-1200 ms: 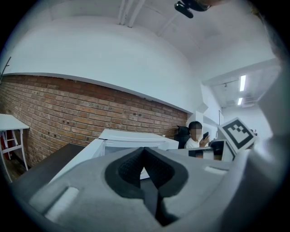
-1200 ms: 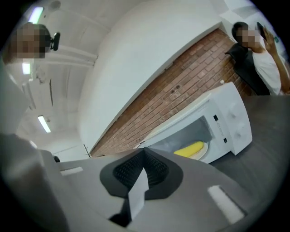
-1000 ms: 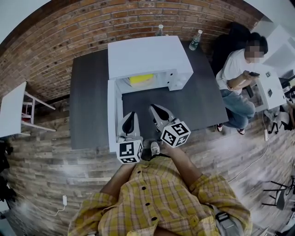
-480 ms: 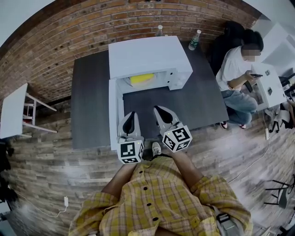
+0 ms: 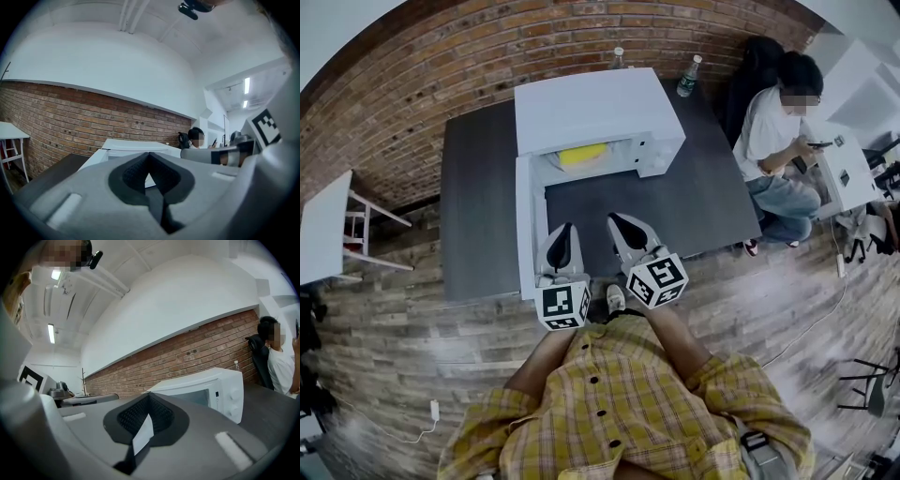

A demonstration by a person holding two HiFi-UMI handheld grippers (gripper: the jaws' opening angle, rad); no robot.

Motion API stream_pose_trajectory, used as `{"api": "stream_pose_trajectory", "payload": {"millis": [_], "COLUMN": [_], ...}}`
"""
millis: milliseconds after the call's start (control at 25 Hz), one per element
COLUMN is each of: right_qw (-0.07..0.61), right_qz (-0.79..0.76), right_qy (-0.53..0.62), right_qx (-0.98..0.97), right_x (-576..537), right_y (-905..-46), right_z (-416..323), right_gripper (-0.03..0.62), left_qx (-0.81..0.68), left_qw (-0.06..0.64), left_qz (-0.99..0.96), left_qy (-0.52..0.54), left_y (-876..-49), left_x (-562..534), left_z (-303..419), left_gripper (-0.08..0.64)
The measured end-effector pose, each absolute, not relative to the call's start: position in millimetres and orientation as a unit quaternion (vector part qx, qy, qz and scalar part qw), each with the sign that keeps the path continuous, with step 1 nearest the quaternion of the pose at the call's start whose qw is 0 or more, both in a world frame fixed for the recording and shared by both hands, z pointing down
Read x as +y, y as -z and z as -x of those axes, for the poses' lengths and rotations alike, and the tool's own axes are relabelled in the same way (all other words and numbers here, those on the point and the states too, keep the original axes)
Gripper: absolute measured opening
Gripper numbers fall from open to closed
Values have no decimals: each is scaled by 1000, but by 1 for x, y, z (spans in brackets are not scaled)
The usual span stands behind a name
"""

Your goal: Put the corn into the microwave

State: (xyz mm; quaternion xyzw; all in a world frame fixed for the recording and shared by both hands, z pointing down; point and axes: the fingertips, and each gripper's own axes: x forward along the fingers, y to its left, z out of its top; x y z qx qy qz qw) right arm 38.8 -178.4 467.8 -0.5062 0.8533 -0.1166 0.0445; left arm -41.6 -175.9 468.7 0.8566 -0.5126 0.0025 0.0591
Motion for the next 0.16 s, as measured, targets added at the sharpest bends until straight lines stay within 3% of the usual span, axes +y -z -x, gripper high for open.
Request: {"api": "stream_pose_trajectory", "payload": {"millis": [160], "right_qw": [42], "right_qz": [508], "right_qy": [111], "right_qx": [853], "right_x": [-175], "right_y": [-468], "right_z": [-39], "right_gripper": [0], "left_qx": [-513], "left_qw": [57], "left_qz": [-857], "left_qy": [-1], "left_y": [-469], "left_x": [-174], "left_z": [41], "left_gripper": [-5]}}
